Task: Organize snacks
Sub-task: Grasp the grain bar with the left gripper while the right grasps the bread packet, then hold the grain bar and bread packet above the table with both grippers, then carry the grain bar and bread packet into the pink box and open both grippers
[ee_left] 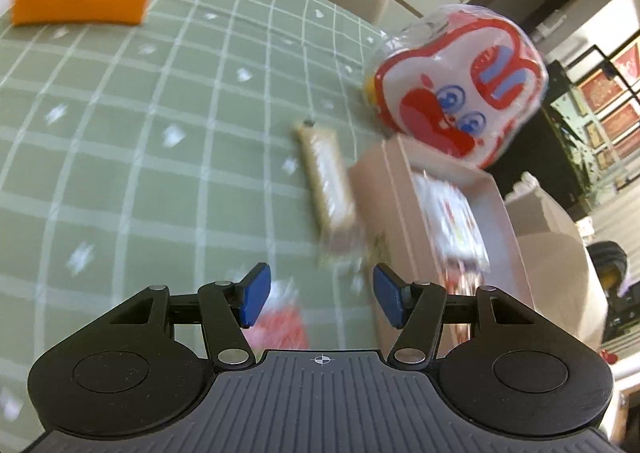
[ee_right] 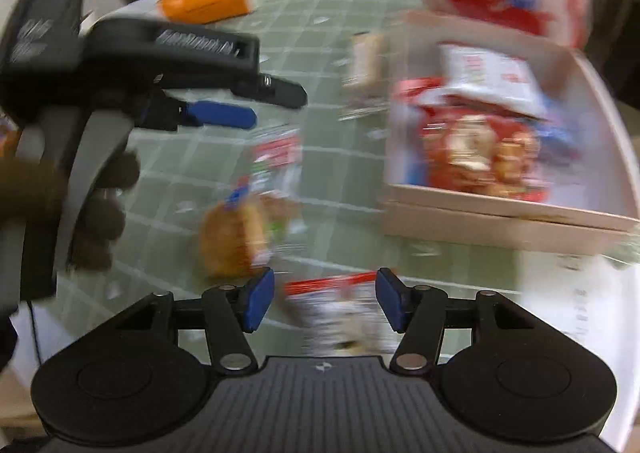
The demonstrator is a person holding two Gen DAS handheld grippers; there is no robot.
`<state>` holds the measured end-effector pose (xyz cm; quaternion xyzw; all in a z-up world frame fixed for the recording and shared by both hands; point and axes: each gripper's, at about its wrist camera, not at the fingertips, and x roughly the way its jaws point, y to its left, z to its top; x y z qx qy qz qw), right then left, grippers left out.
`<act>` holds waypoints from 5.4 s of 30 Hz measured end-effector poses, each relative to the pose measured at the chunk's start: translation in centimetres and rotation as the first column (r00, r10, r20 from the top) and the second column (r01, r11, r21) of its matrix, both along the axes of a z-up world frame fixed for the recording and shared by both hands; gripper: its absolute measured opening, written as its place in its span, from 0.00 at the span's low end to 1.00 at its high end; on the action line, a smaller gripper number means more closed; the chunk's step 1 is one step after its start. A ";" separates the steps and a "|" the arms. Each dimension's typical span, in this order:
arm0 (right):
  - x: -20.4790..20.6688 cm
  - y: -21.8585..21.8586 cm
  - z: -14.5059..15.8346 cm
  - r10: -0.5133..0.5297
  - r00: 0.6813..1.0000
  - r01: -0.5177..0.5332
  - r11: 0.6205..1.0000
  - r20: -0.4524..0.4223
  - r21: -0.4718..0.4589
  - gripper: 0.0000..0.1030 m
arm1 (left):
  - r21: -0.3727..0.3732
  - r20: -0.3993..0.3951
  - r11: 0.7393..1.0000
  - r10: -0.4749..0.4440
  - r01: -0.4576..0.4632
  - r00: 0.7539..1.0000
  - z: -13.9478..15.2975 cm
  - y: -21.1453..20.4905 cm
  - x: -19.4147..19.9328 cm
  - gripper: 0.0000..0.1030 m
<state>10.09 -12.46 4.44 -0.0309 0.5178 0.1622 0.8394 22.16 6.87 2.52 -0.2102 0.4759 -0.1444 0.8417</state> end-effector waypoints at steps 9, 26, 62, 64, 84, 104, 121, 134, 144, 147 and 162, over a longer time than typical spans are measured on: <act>4.0 -6.4 -0.7 -0.130 0.991 0.125 0.982 0.028 0.144 0.55 | 0.289 0.063 0.957 -0.030 0.010 0.998 -1.8 -6.2 6.8 0.61; -0.1 2.2 -0.6 0.264 0.956 -0.280 0.951 0.129 0.129 0.59 | 0.309 0.047 0.950 -0.066 0.049 0.997 -0.6 0.7 -2.8 0.29; -4.9 -3.8 -3.4 -0.004 0.988 0.017 0.996 0.155 -0.085 0.77 | 0.319 -0.030 0.922 -0.222 0.219 0.975 -1.3 -4.6 -17.3 0.31; -5.5 -4.3 -3.6 -0.016 0.984 0.027 0.998 0.176 -0.062 0.79 | 0.330 -0.031 0.921 -0.210 0.208 0.977 -1.3 -4.9 -17.4 0.31; -6.5 -4.7 -4.9 0.009 0.966 0.001 0.999 0.259 -0.037 1.00 | 0.312 -0.065 0.935 -0.159 0.171 0.985 -1.0 -6.0 -20.1 0.29; -6.0 -4.7 -3.7 0.072 0.965 -0.066 0.997 0.253 -0.033 0.54 | 0.278 -0.057 0.955 -0.092 0.104 0.994 -1.1 -5.5 -22.5 0.29; -9.7 -7.5 -3.0 0.110 0.973 -0.101 0.994 0.204 -0.052 0.54 | 0.279 -0.032 0.952 -0.124 0.128 0.992 0.0 -7.3 -23.8 0.29; -8.5 -7.5 -2.8 0.097 0.981 -0.092 0.995 0.169 -0.041 0.53 | 0.290 -0.029 0.950 -0.108 0.112 0.994 0.4 -8.8 -23.7 0.29; -8.9 -9.9 1.0 0.095 0.980 -0.097 0.995 0.177 0.000 0.52 | 0.247 0.025 0.959 -0.150 0.140 0.988 2.6 -9.8 -24.1 0.29; -8.4 -10.9 3.0 0.083 0.975 -0.089 0.996 0.206 0.017 0.52 | 0.217 0.055 0.965 -0.165 0.150 0.985 3.7 -10.2 -23.3 0.29; 6.2 -16.1 16.5 -0.061 0.902 0.031 0.997 0.427 0.075 0.52 | 0.014 0.261 0.992 -0.124 0.125 0.957 10.2 -15.7 -2.7 0.29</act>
